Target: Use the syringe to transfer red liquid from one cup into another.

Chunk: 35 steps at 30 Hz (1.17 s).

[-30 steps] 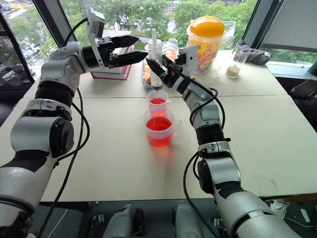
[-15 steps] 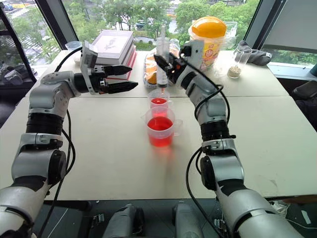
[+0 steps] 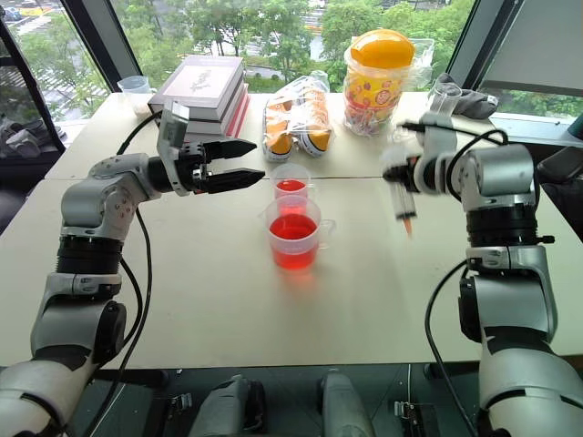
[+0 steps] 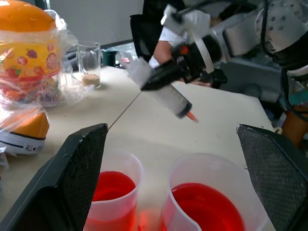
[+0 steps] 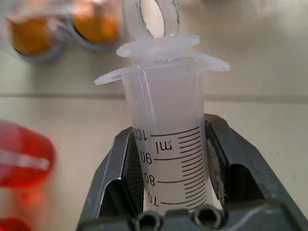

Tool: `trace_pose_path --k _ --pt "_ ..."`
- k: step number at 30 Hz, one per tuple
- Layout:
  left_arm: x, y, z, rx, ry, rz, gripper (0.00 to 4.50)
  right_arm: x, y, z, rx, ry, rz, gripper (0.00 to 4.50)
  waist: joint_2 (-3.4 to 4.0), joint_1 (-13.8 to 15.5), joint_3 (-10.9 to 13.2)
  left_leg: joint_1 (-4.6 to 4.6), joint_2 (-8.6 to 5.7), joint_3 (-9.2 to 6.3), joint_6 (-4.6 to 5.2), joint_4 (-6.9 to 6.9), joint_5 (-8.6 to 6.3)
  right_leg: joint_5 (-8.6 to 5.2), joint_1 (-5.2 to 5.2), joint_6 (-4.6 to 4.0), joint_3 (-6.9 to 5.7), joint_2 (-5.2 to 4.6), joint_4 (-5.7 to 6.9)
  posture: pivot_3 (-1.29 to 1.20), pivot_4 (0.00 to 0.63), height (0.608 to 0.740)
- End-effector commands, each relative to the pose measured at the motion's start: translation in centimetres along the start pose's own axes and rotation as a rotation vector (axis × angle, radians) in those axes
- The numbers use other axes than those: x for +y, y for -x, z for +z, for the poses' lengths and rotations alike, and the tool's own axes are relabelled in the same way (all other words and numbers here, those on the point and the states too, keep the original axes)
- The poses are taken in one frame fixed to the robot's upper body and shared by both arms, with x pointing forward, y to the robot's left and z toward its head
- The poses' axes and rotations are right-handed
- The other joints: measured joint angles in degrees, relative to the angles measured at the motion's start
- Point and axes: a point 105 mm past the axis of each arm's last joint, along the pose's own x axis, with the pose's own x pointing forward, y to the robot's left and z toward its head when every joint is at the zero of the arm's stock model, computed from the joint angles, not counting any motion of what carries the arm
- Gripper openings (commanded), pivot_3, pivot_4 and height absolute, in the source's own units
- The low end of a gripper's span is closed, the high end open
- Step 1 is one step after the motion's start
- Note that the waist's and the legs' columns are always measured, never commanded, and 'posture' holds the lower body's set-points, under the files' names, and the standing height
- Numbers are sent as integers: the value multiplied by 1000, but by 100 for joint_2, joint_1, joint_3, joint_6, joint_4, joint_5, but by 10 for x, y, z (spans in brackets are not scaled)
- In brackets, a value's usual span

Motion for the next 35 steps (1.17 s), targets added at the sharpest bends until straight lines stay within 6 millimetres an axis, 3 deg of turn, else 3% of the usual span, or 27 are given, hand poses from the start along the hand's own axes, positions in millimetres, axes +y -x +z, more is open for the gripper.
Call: trace_pose_path --k 1,7,12,18,22,28,30,35 --pt "-8 -5 13 -31 -41 -31 4408 -7 5 -2 28 0 4 1391 1 -10 0 0 1 -1 0 -1 0 0 -2 1 2 5 1 0 150 740" --pt "-12 -3 10 -27 -32 -36 4408 -14 -6 -26 120 -65 22 1391 1 11 0 0 2 -2 0 -1 0 0 -2 1 2 8 3 0 150 740" --pt "-15 -2 9 -19 -26 -36 4408 -11 -10 -32 138 -71 43 1391 0 15 0 -1 1 -2 0 2 0 1 1 2 1 6 0 0 150 740" --pt "-19 0 6 -14 5 -44 4500 -4 2 -18 63 -40 88 4316 1 17 0 -1 2 -2 0 2 0 1 1 2 1 6 0 0 150 740" --pt "-21 3 5 -3 13 -45 4500 1 30 -5 -43 52 111 4426 1 29 0 -1 2 -3 0 1 0 0 0 2 1 5 0 0 150 740" --pt "-24 13 1 38 21 -46 4500 31 89 6 -320 214 256 4426 0 56 0 -3 2 -8 0 0 0 0 2 2 -2 6 -5 0 150 740" --pt "-26 17 -1 56 18 -46 4500 39 108 2 -389 253 308 4426 0 64 0 -3 2 -7 0 1 0 0 2 2 -3 6 -4 0 150 740" --pt "-31 28 -3 84 41 -51 4500 43 145 -29 -366 353 369 4426 -2 130 -1 -2 2 -10 2 4 -2 -1 8 0 -4 3 -10 0 150 740"
